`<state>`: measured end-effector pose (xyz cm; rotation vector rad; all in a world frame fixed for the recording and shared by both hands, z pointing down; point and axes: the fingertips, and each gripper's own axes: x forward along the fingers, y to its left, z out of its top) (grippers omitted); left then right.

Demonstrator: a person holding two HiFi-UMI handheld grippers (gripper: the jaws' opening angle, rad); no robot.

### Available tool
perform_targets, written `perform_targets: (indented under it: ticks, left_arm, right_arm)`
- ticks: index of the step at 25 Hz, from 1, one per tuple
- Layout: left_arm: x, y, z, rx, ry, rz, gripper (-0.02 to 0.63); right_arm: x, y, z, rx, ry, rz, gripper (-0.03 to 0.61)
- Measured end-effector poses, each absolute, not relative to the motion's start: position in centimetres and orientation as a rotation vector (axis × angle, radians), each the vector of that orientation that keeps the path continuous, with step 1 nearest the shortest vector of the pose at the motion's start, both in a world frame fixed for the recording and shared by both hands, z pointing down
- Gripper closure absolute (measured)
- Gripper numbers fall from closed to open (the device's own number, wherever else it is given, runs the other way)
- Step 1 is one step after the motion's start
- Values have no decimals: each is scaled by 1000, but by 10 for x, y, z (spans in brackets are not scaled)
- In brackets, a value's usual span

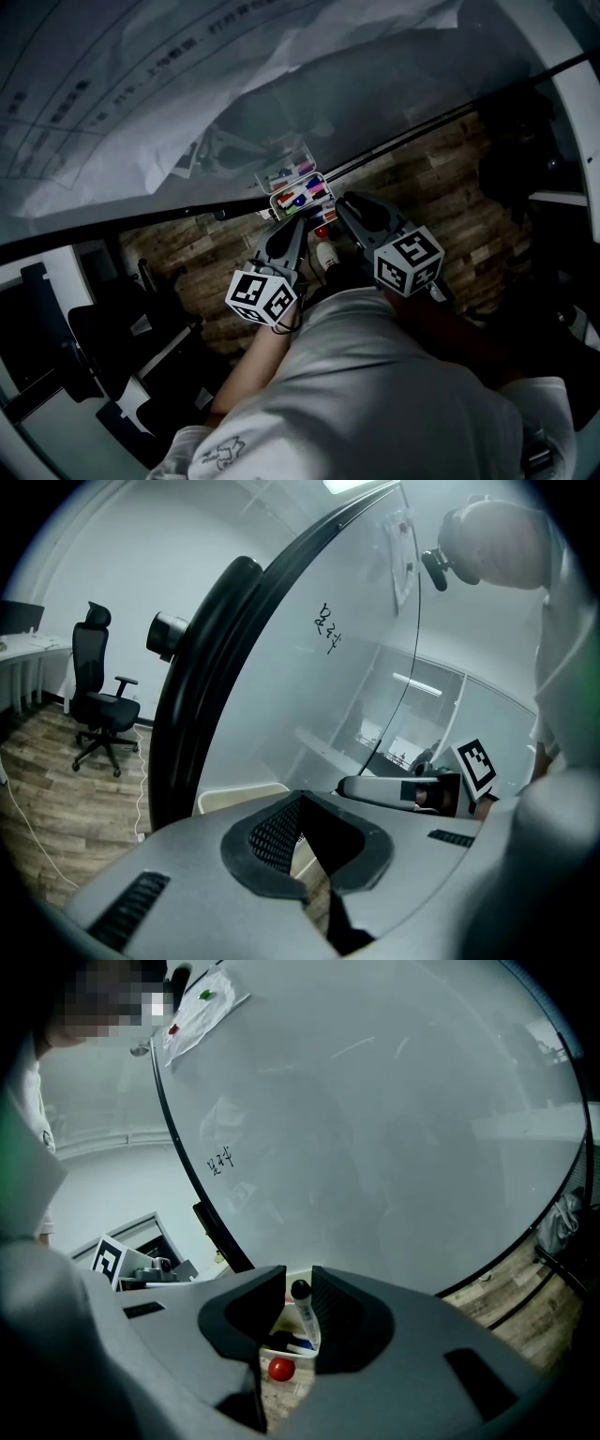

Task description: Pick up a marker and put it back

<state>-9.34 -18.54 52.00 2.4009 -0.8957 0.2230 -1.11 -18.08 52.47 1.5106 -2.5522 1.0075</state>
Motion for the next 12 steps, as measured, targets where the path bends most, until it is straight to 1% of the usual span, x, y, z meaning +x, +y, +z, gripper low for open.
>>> perform_targets:
  ticks: [12]
  left_arm:
    - [-119, -178, 490, 2460, -945, 155, 609]
  right_arm:
    - [-23, -175, 490, 1563, -2599, 876, 500]
